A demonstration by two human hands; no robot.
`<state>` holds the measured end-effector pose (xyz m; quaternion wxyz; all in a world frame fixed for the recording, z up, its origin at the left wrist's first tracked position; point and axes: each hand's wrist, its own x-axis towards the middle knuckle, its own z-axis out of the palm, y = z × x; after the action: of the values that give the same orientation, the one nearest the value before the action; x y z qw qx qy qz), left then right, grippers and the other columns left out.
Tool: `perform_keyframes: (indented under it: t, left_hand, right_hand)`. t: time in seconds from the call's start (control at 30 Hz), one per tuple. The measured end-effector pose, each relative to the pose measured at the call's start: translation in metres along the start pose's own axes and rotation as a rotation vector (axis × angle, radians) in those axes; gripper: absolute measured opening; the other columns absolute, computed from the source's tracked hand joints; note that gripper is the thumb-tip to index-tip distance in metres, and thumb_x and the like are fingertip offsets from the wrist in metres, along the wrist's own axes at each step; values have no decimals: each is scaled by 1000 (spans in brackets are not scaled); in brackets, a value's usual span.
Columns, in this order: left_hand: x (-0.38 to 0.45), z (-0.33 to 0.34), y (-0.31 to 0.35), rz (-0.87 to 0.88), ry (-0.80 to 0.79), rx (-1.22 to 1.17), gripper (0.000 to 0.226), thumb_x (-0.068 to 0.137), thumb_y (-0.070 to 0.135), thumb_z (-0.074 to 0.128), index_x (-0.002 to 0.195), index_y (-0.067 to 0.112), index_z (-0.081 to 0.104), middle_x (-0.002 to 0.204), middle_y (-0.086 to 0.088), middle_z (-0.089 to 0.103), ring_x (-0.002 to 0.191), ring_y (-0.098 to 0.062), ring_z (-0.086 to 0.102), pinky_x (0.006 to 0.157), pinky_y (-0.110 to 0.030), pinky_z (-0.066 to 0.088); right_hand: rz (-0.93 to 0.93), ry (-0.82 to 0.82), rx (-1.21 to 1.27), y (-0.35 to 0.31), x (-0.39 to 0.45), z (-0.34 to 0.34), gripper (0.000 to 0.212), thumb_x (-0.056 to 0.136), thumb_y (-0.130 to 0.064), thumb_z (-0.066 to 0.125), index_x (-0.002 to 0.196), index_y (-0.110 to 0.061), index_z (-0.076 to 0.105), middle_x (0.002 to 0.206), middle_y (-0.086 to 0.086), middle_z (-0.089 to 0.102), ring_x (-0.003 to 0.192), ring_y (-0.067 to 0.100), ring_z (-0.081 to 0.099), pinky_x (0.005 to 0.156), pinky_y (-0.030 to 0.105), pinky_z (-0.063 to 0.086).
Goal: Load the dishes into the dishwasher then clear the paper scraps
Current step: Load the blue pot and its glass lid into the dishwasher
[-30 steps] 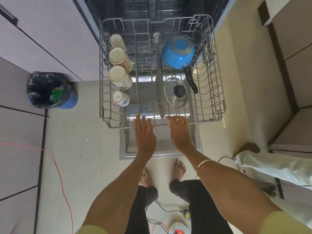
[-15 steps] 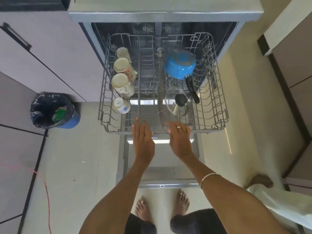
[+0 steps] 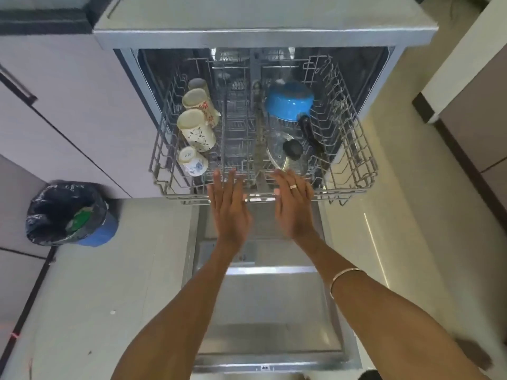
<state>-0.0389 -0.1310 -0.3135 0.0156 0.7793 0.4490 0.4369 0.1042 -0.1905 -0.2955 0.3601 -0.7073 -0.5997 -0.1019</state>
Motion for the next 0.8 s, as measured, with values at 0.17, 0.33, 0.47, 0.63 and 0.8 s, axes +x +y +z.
perform_keyframes:
  t: [0.17, 0.33, 0.47, 0.63, 0.8]
  left_hand:
    - [18, 29, -10, 57, 125, -43, 36, 98, 5, 45, 130, 4, 60, 150, -14, 45, 149, -31, 11, 122, -48, 1]
    - [44, 62, -26, 127, 210, -37, 37, 96, 1, 50, 133, 2, 57, 151, -14, 42, 148, -38, 20, 123, -50, 5]
    - [63, 87, -41, 181, 191, -62, 44, 102, 10, 43, 145, 1, 42, 159, -16, 26, 150, -36, 10, 123, -51, 2]
    - [81, 112, -61, 251, 104, 23, 57, 106, 22, 34, 156, 5, 11, 165, -12, 2, 152, -29, -6, 123, -46, -4]
    - [117, 137, -77, 190, 10, 104, 57, 109, 25, 25, 157, 10, -1, 165, -9, -8, 150, -22, -18, 123, -47, 7]
  right_hand:
    - [-17, 122, -46, 12, 18, 29, 45, 106, -24, 25, 134, -10, 58, 139, 4, 57, 137, 20, 41, 110, 34, 23]
    - [-54, 193, -103, 30, 48, 54, 50, 106, -29, 19, 142, -10, 48, 148, 6, 47, 143, 21, 32, 116, 36, 15]
    - [-58, 236, -138, 44, 73, 72, 48, 106, -26, 27, 150, -10, 34, 159, 5, 30, 150, 19, 15, 121, 33, 1]
    - [-45, 219, -347, 63, 98, 92, 61, 107, -40, 14, 157, -8, 4, 165, 7, -2, 152, 24, -8, 124, 42, -2]
    - [-38, 111, -414, 83, 108, 119, 65, 106, -38, 15, 155, -5, -12, 163, 12, -16, 150, 29, -15, 123, 50, 7]
